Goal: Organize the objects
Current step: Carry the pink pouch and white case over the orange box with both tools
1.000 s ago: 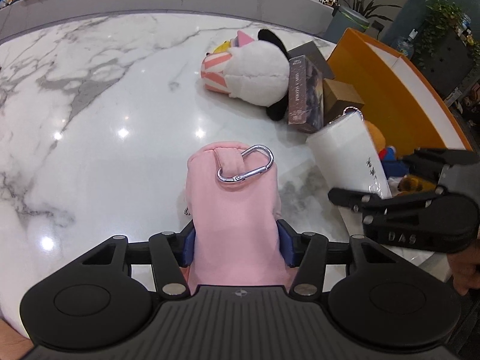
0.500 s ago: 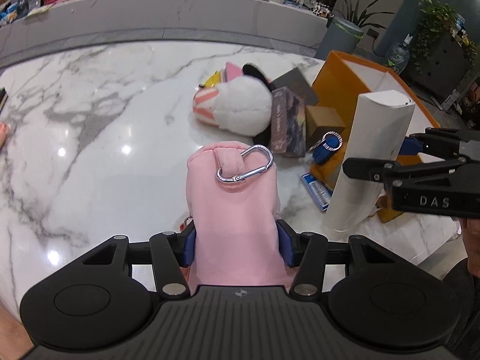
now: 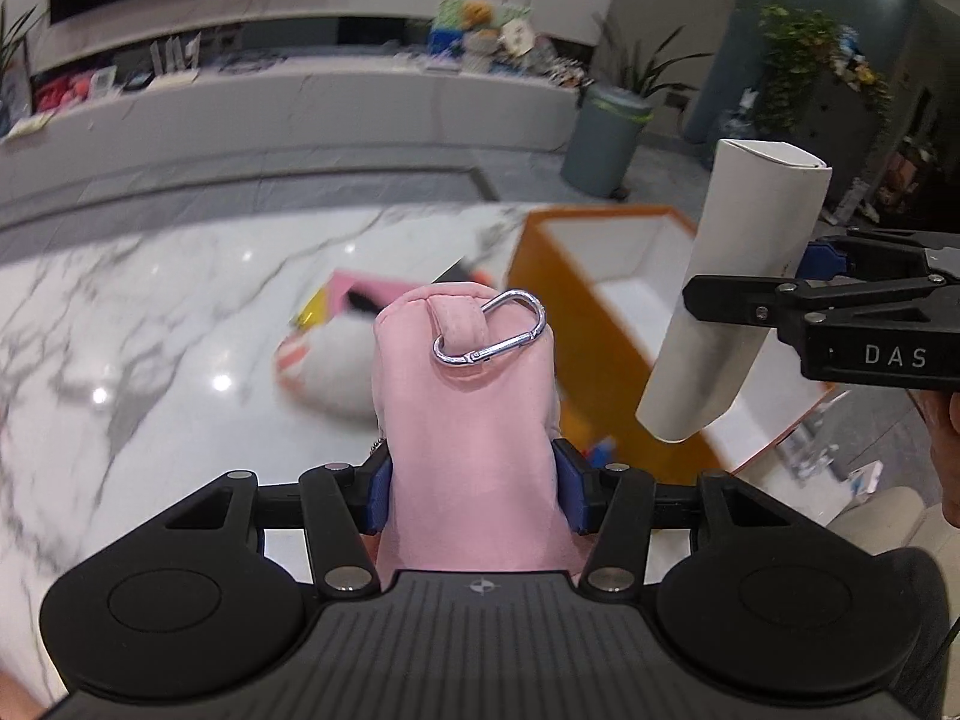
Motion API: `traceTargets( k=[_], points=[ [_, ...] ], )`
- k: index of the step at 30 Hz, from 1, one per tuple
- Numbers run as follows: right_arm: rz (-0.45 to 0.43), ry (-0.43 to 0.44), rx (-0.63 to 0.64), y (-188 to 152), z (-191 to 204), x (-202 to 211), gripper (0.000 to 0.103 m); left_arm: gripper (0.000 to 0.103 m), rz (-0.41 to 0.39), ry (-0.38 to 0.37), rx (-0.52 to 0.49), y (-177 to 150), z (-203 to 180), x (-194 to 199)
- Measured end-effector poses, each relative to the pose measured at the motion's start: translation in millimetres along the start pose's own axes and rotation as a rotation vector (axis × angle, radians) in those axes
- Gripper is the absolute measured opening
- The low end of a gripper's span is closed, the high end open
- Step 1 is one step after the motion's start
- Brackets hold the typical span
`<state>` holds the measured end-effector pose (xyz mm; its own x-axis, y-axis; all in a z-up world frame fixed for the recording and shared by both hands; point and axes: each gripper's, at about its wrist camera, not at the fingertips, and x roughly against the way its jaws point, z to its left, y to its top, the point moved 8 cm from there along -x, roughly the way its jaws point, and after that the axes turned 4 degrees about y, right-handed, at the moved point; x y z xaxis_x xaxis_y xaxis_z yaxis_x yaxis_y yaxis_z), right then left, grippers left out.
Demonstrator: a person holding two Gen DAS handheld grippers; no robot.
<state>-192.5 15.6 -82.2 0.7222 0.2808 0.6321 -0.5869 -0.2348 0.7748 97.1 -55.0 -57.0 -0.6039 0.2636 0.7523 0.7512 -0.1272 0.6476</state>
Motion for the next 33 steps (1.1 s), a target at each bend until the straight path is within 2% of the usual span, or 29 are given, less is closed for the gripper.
traceTargets(
  k=[10, 18, 26, 33],
  points=[
    [-0.069, -0.113, 0.006, 25, -62, 69, 0.061, 0.060, -0.075, -0.093, -0.104, 60, -96, -5],
    [-0.058, -0.189, -0.035, 18, -111, 91, 0.061, 0.060, -0.078, -0.143, -0.151, 69, -138, -23],
    [0.000, -0.185, -0.083, 2, -142, 76, 0.061, 0.060, -0.018, -0.172, -0.157, 61, -157, -52],
    [0.118, -0.147, -0.163, -33, -170, 32, 0.061, 0.060, 0.040, -0.209, -0.169, 44, -172, -87]
  ],
)
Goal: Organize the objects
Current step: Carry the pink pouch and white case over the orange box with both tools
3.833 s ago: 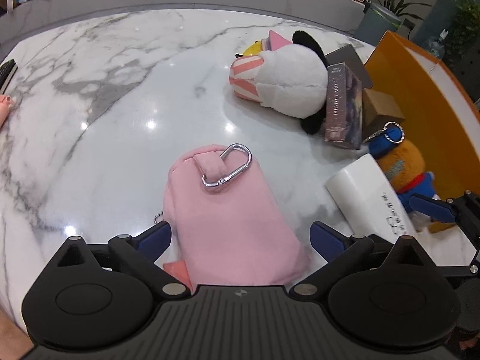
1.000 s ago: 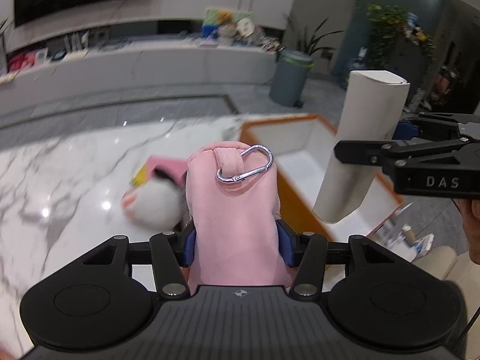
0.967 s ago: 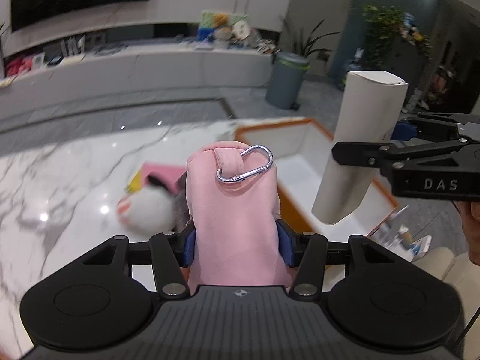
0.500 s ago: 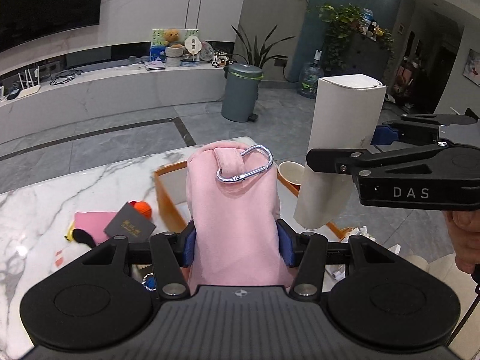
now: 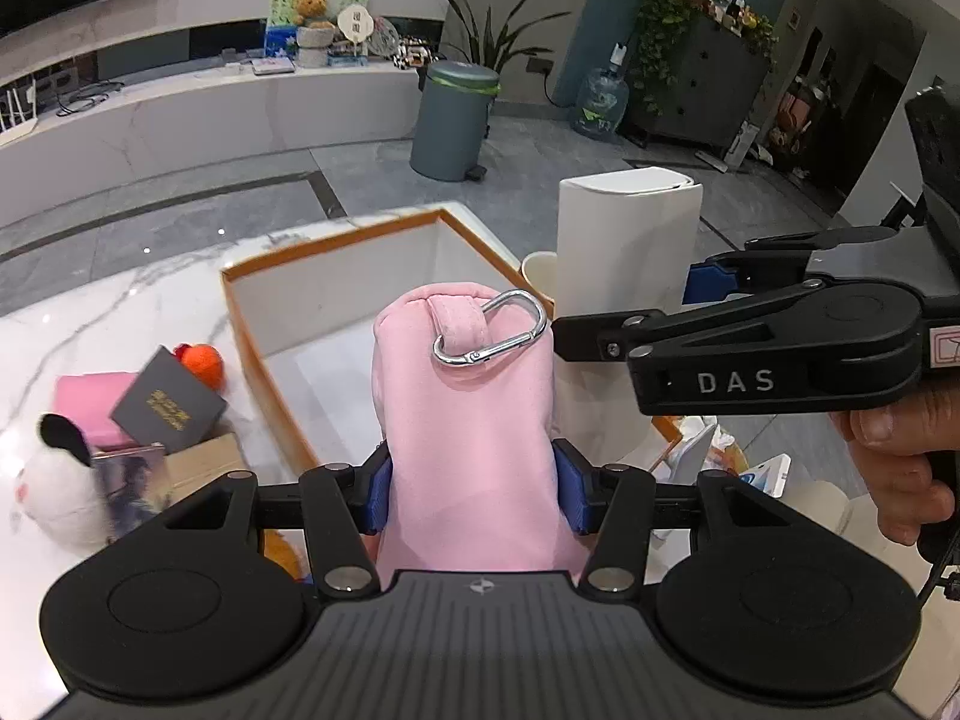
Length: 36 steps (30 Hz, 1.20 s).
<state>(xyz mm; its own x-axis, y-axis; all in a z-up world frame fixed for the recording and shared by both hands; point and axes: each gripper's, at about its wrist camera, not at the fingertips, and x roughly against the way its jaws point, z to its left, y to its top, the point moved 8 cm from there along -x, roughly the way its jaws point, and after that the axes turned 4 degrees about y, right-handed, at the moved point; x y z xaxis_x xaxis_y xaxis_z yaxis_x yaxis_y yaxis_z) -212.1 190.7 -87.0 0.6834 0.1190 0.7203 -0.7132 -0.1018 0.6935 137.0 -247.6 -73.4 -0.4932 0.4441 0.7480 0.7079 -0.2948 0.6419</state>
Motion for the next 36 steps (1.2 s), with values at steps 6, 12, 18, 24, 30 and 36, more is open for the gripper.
traceTargets(
  k=[6, 12, 18, 24, 30, 36],
  points=[
    [0.056, -0.005, -0.008, -14, -14, -29, 0.061, 0.060, 0.035, 0.007, -0.029, -3, -6, -31],
    [0.129, -0.001, 0.018, -22, -14, -58, 0.061, 0.060, 0.126, 0.018, -0.050, -15, -4, -50],
    [0.216, 0.011, 0.027, -30, -15, -86, 0.061, 0.060, 0.176, 0.028, -0.039, -20, -5, -60],
    [0.311, 0.050, 0.016, -46, -20, -102, 0.061, 0.060, 0.237, 0.038, -0.043, -27, -7, -74],
    [0.394, 0.099, 0.001, -66, -22, -118, 0.061, 0.060, 0.259, 0.078, -0.108, -37, -13, -83],
    [0.429, 0.099, 0.019, -70, -21, -127, 0.062, 0.060, 0.258, 0.138, -0.170, -41, -19, -89]
  ],
)
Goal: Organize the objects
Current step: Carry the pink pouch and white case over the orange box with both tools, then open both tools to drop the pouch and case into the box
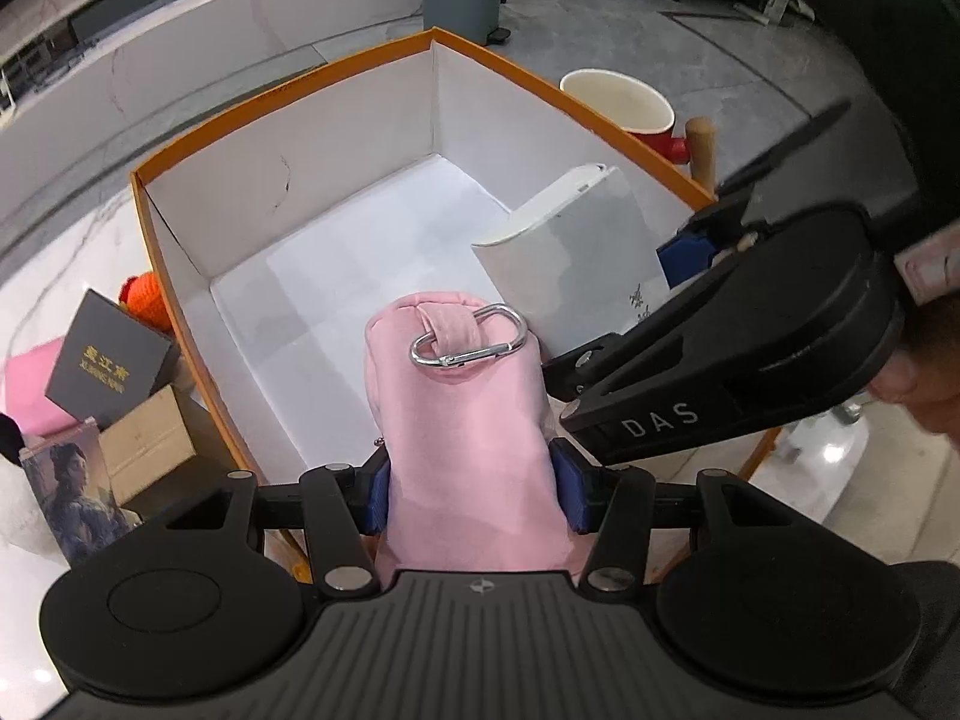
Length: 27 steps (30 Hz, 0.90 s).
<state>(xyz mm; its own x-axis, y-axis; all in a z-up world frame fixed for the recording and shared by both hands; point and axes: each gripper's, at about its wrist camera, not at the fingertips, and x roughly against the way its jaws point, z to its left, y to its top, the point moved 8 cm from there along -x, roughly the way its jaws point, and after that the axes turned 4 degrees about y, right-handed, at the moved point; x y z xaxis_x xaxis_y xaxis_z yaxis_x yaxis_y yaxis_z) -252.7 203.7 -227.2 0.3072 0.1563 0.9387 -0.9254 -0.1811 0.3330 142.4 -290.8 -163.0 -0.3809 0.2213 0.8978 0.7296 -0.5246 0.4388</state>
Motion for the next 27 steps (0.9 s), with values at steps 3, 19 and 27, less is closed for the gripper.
traceTargets(
  k=[3, 19, 27],
  points=[
    [0.021, 0.004, 0.021, 2.8, 1.4, -2.4, 0.062, 0.061, 0.000, 0.041, -0.040, -0.8, -1.9, -6.7],
    [0.031, -0.053, 0.082, 5.0, 3.4, -4.6, 0.071, 0.077, -0.022, 0.063, -0.048, 0.5, 2.1, -6.8],
    [0.021, -0.064, 0.109, 5.2, 7.4, -1.9, 0.077, 0.084, -0.029, 0.036, -0.044, 0.3, 0.2, -2.6]
  ],
)
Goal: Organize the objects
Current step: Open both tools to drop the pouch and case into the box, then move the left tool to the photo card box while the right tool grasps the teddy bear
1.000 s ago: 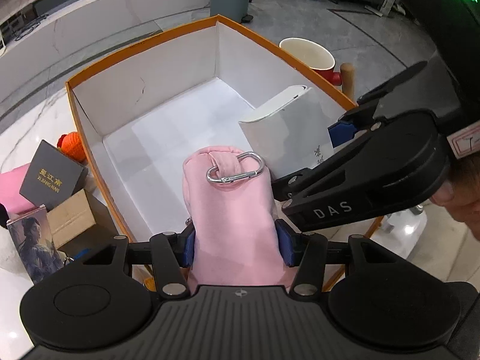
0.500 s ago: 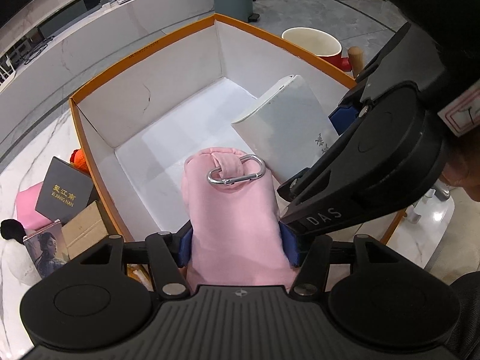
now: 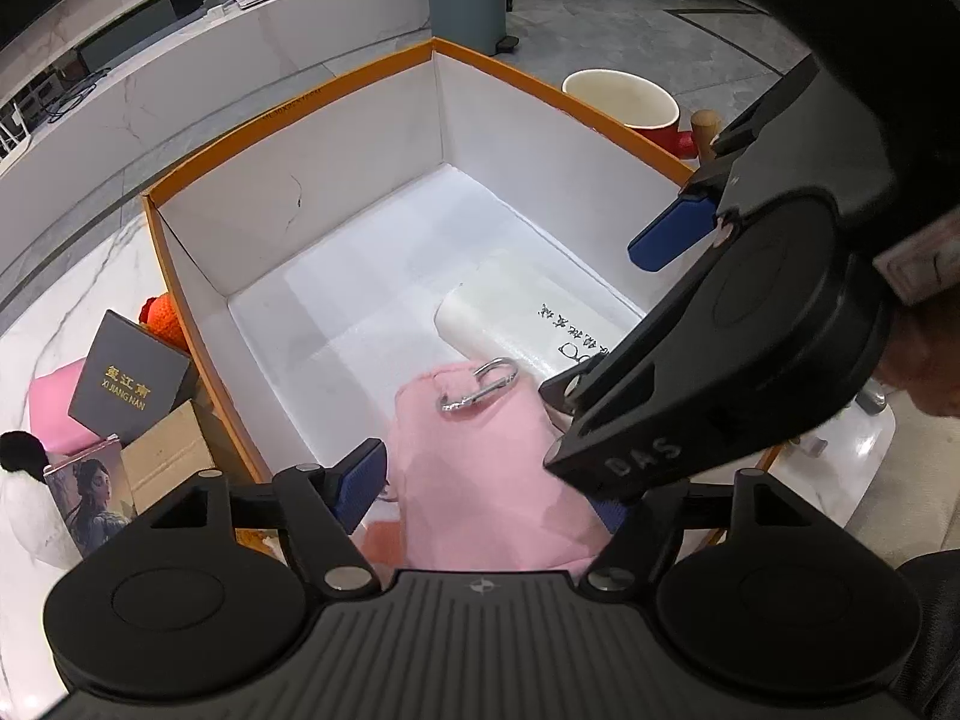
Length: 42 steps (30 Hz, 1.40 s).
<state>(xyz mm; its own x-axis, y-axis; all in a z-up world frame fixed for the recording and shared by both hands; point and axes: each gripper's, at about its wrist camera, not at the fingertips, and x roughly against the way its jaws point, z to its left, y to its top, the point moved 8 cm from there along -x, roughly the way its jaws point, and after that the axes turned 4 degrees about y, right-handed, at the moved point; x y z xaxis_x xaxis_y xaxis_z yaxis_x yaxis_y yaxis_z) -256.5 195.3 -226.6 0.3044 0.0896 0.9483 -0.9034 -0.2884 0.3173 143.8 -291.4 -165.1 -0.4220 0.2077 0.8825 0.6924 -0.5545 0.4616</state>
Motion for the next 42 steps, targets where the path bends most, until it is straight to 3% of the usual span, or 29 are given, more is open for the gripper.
traceTargets(
  k=[15, 26, 36, 42],
  points=[
    [-0.027, -0.029, 0.009, 3, 3, 15, 0.080, 0.085, -0.019, -0.026, 0.018, 2, 4, 12],
    [-0.066, -0.071, 0.032, 13, 16, 49, 0.081, 0.086, -0.071, -0.034, 0.033, 7, 17, 46],
    [-0.128, -0.115, 0.090, 32, 48, 103, 0.081, 0.087, -0.149, -0.023, 0.040, 8, 43, 96],
    [-0.161, -0.145, 0.147, 38, 82, 126, 0.081, 0.090, -0.182, -0.029, 0.041, -9, 64, 119]
  ],
)
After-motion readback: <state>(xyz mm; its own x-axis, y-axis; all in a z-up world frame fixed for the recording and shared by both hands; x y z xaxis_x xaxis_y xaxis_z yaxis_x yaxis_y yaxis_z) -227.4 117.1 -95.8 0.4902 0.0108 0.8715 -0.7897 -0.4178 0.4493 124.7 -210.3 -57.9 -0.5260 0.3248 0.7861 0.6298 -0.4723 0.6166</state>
